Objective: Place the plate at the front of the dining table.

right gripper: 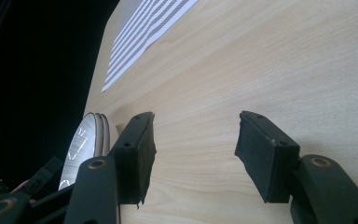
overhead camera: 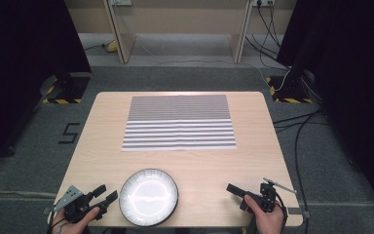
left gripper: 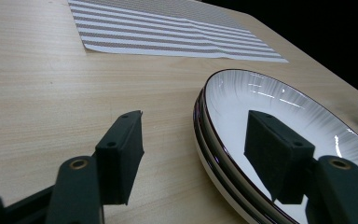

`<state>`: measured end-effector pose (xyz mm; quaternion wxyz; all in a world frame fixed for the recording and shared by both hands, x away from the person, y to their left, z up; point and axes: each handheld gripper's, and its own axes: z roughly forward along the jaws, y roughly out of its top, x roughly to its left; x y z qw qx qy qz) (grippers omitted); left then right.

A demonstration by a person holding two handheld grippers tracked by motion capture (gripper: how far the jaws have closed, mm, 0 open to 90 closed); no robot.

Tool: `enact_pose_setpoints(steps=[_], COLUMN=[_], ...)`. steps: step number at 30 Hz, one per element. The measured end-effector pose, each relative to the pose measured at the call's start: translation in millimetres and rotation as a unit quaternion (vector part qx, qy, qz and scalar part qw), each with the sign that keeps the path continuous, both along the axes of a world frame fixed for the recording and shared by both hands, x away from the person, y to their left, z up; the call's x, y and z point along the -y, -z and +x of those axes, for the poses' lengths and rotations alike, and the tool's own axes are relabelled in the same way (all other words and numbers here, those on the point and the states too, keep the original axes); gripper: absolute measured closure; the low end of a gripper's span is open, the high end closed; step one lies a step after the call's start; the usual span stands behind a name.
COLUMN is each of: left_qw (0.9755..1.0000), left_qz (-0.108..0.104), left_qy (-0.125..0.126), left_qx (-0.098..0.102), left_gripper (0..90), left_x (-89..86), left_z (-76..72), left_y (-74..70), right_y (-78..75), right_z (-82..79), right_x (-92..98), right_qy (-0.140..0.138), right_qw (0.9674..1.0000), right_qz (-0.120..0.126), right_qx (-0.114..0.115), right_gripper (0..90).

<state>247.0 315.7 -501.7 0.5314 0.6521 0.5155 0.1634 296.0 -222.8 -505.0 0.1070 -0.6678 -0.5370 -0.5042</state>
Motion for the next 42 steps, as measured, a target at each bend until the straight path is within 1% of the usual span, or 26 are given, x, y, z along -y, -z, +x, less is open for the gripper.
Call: enact_pose_setpoints(steps=[6,7,8,10,11,12,14,16,17,20,21,22,23,24,27,28,29,30,34,35,36,39,42], left_qw=[1.0,1.0,0.9999,0.9999,0.9999,0.9998,0.9995,0.9995,0.9993,0.9992,0.9991,0.9991,0.9991,0.999,0.9989,0.9988,0.9988,0.9988,0.9986,0.9986,0.9986,0.9984,0.9983], left_qz=[0.004,0.004,0.006,0.007,0.007,0.008,0.014,0.017,0.018,0.022,0.021,0.021,0.021,0.023,0.021,0.024,0.024,0.025,0.026,0.026,0.026,0.027,0.027], left_qy=[0.005,0.005,0.008,0.013,0.013,0.017,0.025,0.027,0.031,0.032,0.034,0.034,0.034,0.036,0.037,0.038,0.038,0.039,0.039,0.039,0.039,0.041,0.043], left_qx=[0.0,0.0,-0.002,-0.004,-0.004,-0.006,-0.009,-0.009,-0.011,-0.011,-0.012,-0.012,-0.013,-0.013,-0.016,-0.017,-0.017,-0.019,-0.023,-0.023,-0.025,-0.027,-0.028], left_gripper=[39.5,40.1,41.1,43.2,43.8,44.9,45.7,46.1,47.2,47.9,48.5,48.7,48.7,49.3,50.1,50.6,50.9,51.3,52.6,52.6,52.6,52.7,53.0], left_x=[2.4,2.4,3.7,5.6,5.6,7.1,10.8,12.2,13.6,14.9,15.5,15.5,15.9,16.3,17.6,18.3,18.3,18.6,18.8,18.8,18.6,18.8,19.7], left_z=[0.1,0.1,-0.2,-0.1,-0.1,0.1,0.3,0.1,-0.2,-0.5,-0.4,-0.4,-0.3,0.0,0.4,0.5,0.5,0.6,1.0,1.0,1.1,1.3,1.2], left_y=[-2.4,-2.4,-2.8,-3.1,-3.1,-3.2,-2.8,-2.4,-1.7,-1.3,-1.1,-1.1,-1.1,-1.1,-1.0,-0.7,-0.7,-0.2,1.1,1.1,1.6,2.2,2.7], right_y=[-8.5,-8.5,-11.7,-14.9,-14.9,-16.9,-20.3,-20.8,-20.2,-20.1,-20.2,-20.2,-20.3,-20.4,-20.5,-21.3,-21.3,-21.7,-23.8,-23.8,-24.2,-23.6,-22.0], right_z=[2.5,2.5,4.0,6.0,6.0,7.1,11.8,13.1,17.3,19.7,22.8,22.8,23.6,25.2,26.5,27.9,27.9,29.5,33.0,33.0,34.7,36.8,38.7], right_x=[-11.8,-11.8,-18.0,-24.7,-24.7,-28.7,-42.1,-45.5,-53.9,-58.8,-66.5,-66.5,-68.8,-75.2,-80.0,-87.1,-87.1,-92.7,-108.4,-108.4,-116.8,-128.4,-137.2], right_qy=[-0.02,-0.02,-0.03,-0.04,-0.04,-0.046,-0.066,-0.071,-0.083,-0.089,-0.099,-0.099,-0.103,-0.11,-0.116,-0.123,-0.123,-0.132,-0.15,-0.15,-0.162,-0.173,-0.18], right_qw=[0.9997,0.9997,0.9994,0.9988,0.9988,0.9986,0.9972,0.9968,0.9957,0.9951,0.9941,0.9941,0.9938,0.9928,0.9921,0.9911,0.9911,0.99,0.9874,0.9874,0.9855,0.9836,0.9824], right_qz=[-0.009,-0.009,-0.013,-0.021,-0.021,-0.02,-0.029,-0.03,-0.037,-0.039,-0.041,-0.041,-0.04,-0.044,-0.045,-0.048,-0.048,-0.049,-0.049,-0.049,-0.048,-0.05,-0.049], right_qx=[0.011,0.011,0.015,0.021,0.021,0.019,0.022,0.021,0.021,0.018,0.018,0.018,0.017,0.017,0.015,0.015,0.015,0.017,0.016,0.016,0.014,0.011,0.007], right_gripper=[48.8,48.8,50.1,51.6,51.6,52.1,53.9,54.0,54.2,54.3,54.4,54.4,54.5,54.9,55.9,57.5,57.5,60.1,64.8,64.8,67.0,67.9,69.3])
